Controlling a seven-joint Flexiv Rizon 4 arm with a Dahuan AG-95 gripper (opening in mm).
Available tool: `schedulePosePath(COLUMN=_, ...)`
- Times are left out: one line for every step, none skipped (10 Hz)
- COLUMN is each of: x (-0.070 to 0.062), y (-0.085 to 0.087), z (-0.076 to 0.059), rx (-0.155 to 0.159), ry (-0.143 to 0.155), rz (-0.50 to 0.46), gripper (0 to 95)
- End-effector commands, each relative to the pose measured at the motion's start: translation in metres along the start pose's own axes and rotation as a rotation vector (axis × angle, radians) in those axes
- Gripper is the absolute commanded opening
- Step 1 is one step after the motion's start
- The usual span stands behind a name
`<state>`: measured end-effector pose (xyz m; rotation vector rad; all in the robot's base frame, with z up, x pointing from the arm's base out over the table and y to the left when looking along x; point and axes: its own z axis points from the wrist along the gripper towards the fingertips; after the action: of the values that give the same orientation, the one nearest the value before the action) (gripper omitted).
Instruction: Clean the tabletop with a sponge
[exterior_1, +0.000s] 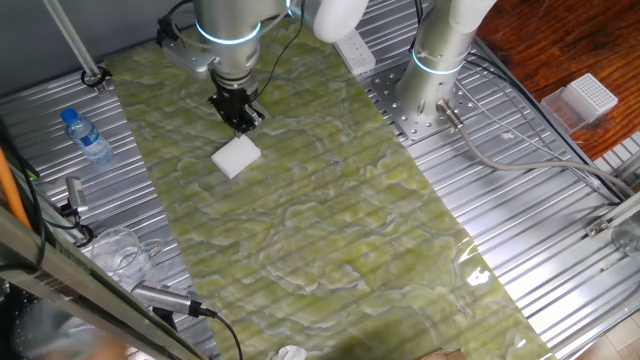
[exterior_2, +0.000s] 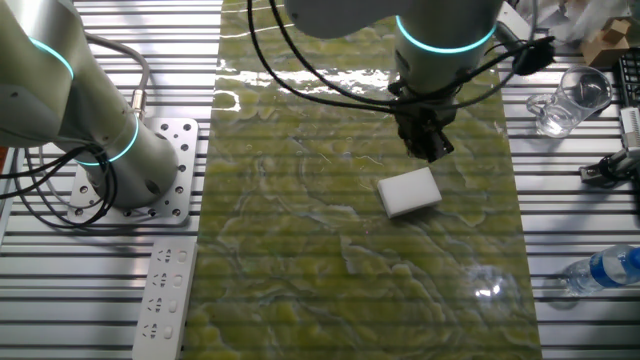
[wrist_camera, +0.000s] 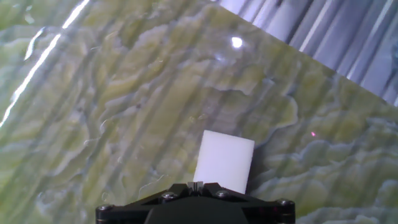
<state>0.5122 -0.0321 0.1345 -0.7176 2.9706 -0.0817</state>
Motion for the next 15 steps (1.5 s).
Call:
schedulePosePath(x=-0.001, y=-0.004, z=0.005, rx=-0.004, ry=-0.001, rz=0.007, gripper=0.0)
schedulePosePath(x=-0.001, y=-0.004, z=0.007, rx=-0.004, ry=-0.002, rz=0.011, gripper=0.0)
schedulePosePath(x=-0.001, y=-0.004, z=0.010, rx=-0.005, ry=0.000, rz=0.021, gripper=0.0)
schedulePosePath(x=-0.001, y=-0.004, z=0.014, rx=-0.005, ry=-0.001, rz=0.027, gripper=0.0)
schedulePosePath(x=0.000, y=-0.004, z=0.021, rx=-0.006, ry=-0.001, rz=0.037, gripper=0.0)
schedulePosePath(x=0.001, y=-0.004, z=0.025, rx=-0.006, ry=-0.003, rz=0.039, gripper=0.0)
schedulePosePath(x=0.002, y=-0.004, z=0.030, rx=-0.007, ry=-0.005, rz=0.046, gripper=0.0)
schedulePosePath(x=0.003, y=-0.004, z=0.031, rx=-0.007, ry=-0.004, rz=0.047, gripper=19.0)
schedulePosePath(x=0.005, y=-0.006, z=0.035, rx=-0.007, ry=-0.006, rz=0.046, gripper=19.0)
schedulePosePath(x=0.006, y=-0.008, z=0.038, rx=-0.009, ry=-0.006, rz=0.047, gripper=19.0)
schedulePosePath(x=0.007, y=-0.009, z=0.039, rx=-0.009, ry=-0.006, rz=0.049, gripper=19.0)
schedulePosePath(x=0.009, y=-0.011, z=0.042, rx=-0.010, ry=-0.010, rz=0.050, gripper=19.0)
schedulePosePath(x=0.009, y=-0.013, z=0.043, rx=-0.017, ry=-0.013, rz=0.056, gripper=19.0)
schedulePosePath(x=0.007, y=-0.015, z=0.043, rx=-0.016, ry=-0.015, rz=0.056, gripper=19.0)
schedulePosePath(x=0.005, y=-0.016, z=0.042, rx=-0.021, ry=-0.016, rz=0.056, gripper=19.0)
